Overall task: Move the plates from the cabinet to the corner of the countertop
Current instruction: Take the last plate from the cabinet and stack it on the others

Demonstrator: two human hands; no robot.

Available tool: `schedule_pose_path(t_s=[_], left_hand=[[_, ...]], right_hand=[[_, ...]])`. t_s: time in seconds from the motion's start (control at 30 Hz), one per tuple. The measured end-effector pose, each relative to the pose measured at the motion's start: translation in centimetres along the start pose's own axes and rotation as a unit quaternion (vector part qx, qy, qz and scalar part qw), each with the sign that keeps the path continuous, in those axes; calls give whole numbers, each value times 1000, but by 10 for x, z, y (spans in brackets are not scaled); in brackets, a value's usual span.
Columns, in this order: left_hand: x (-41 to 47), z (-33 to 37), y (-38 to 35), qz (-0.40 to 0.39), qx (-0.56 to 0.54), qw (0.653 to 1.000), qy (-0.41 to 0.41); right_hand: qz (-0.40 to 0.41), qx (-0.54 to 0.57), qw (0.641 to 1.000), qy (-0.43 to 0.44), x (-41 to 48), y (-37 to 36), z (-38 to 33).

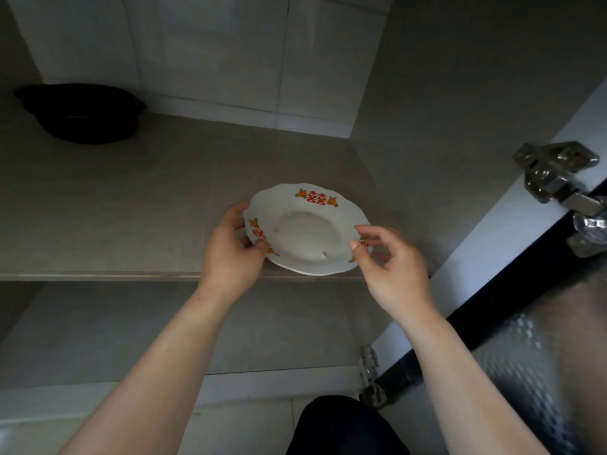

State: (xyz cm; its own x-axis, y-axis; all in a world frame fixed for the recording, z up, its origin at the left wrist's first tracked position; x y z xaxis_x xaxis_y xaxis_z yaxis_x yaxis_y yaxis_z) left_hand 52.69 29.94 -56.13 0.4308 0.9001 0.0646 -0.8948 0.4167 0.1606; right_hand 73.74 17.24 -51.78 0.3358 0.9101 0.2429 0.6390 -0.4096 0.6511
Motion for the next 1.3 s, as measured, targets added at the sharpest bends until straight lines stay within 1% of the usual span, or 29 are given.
schedule_pose_path(t_s=[0.13, 0.23, 0.33, 0.4, 0.57, 0.67, 0.8, 0.97, 1.13, 1.3], left_hand=[[-12, -1, 19, 6, -32, 999, 7], [-23, -2, 35, 8, -58, 998, 14], [-34, -4, 48, 12, -54, 998, 12], [-40, -5, 57, 17, -55, 998, 13], [-50, -7, 66, 13, -60, 998, 26], [-53, -9, 69, 26, -42, 998, 32], [-57, -16, 67, 52, -53, 996, 48], [-56, -20, 62, 44, -78, 994, 67], [-59, -19, 64, 37, -90, 992, 75], [-73, -17, 78, 41, -63, 993, 90]], right_hand=[[-2, 29, 1000, -13, 5, -5, -3], [-22, 30, 999, -25, 9, -17, -2], [-48, 17, 997, -52, 16, -35, 2], [-71, 28, 994, -76, 20, -49, 3], [-92, 35, 991, -94, 24, -65, 2], [-101, 28, 989, -107, 27, -67, 3], [-105, 27, 988, -112, 28, -67, 1], [-103, 49, 986, -119, 23, -67, -2], [-105, 99, 982, -119, 16, -68, -10], [-122, 133, 977, -118, 9, -78, -19]])
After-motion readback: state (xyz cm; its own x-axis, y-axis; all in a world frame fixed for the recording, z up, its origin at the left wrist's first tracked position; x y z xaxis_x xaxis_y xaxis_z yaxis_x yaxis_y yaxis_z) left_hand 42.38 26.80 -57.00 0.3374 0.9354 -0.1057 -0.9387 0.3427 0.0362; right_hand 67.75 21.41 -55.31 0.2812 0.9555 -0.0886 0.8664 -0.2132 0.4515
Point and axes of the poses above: each hand's wrist, its own x-axis towards the middle knuckle, its own y-axis out of the back of the hand, z = x × y, the point moved 10 cm from there along x, towards the middle knuckle, and after that the axes turned 15 degrees about -z, right-handed, at the moved point
